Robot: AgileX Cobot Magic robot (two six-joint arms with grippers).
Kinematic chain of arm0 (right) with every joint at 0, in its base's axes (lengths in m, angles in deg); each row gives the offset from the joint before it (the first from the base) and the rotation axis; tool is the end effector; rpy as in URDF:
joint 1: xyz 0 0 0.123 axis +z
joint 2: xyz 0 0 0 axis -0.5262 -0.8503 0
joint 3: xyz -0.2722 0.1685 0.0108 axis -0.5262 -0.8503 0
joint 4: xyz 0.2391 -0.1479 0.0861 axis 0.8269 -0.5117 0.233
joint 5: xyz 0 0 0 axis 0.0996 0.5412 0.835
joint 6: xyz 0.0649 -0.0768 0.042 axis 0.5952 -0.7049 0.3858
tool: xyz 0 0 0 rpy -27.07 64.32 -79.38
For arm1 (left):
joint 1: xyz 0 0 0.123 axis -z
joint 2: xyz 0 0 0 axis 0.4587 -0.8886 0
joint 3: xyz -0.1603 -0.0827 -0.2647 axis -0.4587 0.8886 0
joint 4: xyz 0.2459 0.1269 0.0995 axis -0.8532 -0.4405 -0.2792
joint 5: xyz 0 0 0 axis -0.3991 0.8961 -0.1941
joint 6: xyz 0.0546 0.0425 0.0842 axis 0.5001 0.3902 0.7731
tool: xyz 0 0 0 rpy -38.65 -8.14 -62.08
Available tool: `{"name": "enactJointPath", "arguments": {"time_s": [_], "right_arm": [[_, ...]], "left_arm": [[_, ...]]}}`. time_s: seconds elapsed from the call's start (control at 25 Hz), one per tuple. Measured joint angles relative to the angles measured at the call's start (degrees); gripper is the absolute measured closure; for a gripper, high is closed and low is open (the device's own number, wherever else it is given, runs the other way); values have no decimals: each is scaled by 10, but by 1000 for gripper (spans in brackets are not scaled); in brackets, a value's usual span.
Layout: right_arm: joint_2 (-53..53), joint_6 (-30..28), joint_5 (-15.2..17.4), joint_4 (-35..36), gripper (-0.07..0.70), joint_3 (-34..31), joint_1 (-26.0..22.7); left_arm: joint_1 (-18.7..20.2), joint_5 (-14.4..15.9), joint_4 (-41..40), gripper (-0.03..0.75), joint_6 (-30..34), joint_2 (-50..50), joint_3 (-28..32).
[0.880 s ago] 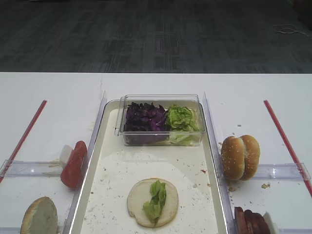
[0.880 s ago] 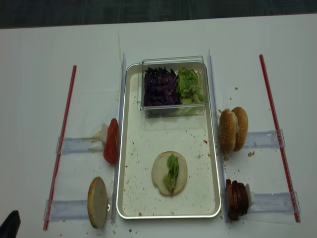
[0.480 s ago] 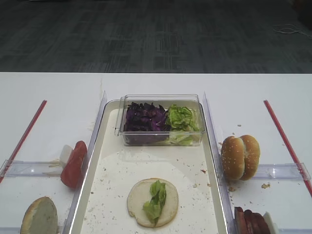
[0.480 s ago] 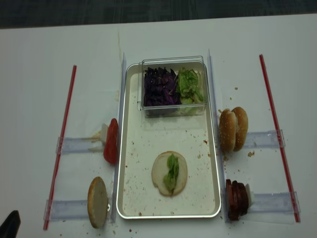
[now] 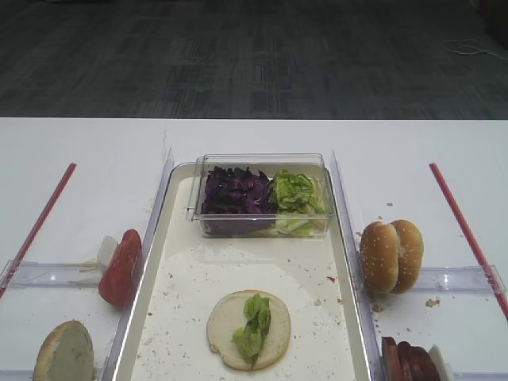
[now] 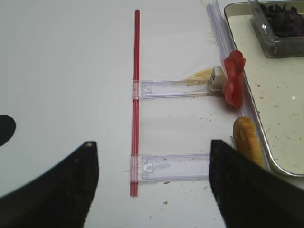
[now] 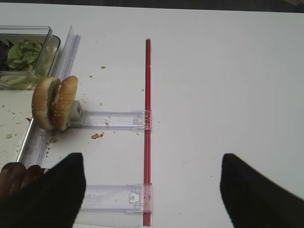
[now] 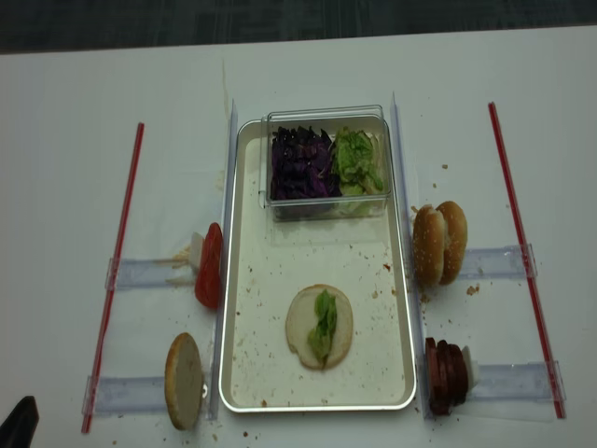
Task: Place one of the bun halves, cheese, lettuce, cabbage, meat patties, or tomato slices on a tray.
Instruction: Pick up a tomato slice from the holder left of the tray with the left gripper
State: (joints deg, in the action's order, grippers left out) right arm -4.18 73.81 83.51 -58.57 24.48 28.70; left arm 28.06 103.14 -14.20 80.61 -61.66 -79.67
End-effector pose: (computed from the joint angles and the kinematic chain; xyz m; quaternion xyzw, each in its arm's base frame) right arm 0.0094 0.0006 0.2804 -0.0027 0.8671 -0.0228 0.4975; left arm 0.0047 0.0044 0.2762 -0.0308 0.8799 0.0004 0.4741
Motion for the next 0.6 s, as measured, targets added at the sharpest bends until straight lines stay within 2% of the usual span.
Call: {"name": "enactJointPath", "arguments": {"time_s": [0.6], "right_arm": [[0,0,0,0,21,0,0]], "left_arm": [[0,0,0,228,0,0,0]]}}
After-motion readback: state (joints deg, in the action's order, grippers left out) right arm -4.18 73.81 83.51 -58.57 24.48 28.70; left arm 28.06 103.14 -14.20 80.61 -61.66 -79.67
